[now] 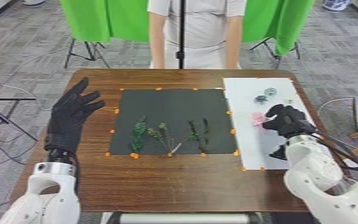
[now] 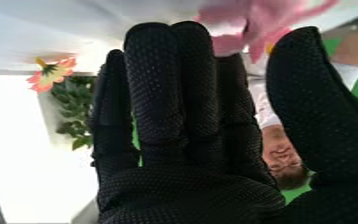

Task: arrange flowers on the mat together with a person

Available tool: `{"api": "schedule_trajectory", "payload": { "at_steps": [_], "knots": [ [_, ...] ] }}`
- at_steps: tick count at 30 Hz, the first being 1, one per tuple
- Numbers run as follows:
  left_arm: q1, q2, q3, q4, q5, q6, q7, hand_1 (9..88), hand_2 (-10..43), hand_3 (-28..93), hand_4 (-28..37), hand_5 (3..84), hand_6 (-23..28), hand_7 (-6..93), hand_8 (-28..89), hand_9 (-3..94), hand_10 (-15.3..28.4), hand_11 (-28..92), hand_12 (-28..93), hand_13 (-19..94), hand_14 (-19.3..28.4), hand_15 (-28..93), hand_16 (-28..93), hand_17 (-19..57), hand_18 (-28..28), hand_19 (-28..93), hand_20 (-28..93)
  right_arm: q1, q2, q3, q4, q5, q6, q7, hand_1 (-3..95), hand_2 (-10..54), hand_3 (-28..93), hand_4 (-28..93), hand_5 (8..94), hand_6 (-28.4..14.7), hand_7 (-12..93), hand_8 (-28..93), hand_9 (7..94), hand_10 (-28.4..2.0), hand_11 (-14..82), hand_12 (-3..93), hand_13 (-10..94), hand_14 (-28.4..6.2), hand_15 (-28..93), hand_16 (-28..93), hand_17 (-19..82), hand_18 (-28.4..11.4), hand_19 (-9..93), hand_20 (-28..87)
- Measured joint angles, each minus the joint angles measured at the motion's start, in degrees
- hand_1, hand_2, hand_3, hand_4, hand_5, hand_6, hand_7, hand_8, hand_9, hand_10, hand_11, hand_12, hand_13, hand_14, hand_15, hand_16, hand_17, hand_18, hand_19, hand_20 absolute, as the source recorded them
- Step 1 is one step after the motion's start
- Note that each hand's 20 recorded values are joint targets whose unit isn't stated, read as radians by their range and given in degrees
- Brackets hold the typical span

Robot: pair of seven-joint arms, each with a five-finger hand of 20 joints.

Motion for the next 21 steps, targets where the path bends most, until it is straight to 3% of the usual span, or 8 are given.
{"api": "schedule_trajectory", "payload": {
  "at_steps": [8,16,21],
  "knots": [
    [-0.12,-0.03,-0.01,0.07,0.01,-0.03,-0.04,21.0,6.9,79,-28.3,34.5,4.8,9.2,-8,37.4,17.7,23,10,28,25.6,49,-8,-9.0,23.9,44,14,3.39,-0.04,-4.84,1.52,-5.61,-1.38,1.26,39.4,-9.5,74,-28,57.3,3.3,27,-16,69.7,-11.0,40.9,18.6,69,-8.2,60,15,24,-19.3,75,18],
    [-0.1,-0.11,-0.1,0.13,0.05,-0.05,-0.03,21.2,6.9,79,-28.3,34.4,4.8,9.3,-8,37.3,17.6,23,10,28,25.6,49,-8,-9.0,23.9,44,14,6.07,0.01,-8.65,3.42,-9.51,-0.36,2.01,52.3,-9.5,63,-28,74.4,3.8,29,-2,82.3,-6.3,29.8,31.9,76,-5.3,57,19,28,-17.5,78,18],
    [-0.09,-0.11,-0.1,0.18,0.03,-0.05,0.22,21.3,6.9,79,-28.3,34.5,4.9,9.5,-8,37.4,17.6,23,10,28,25.6,49,-8,-8.9,23.9,44,14,6.84,0.0,-10.22,4.31,-11.52,2.92,2.03,55.4,-9.5,62,-28,80.7,4.5,27,-1,86.8,-5.1,31.4,33.2,81,-4.0,57,21,30,-16.5,79,18]
  ]
}}
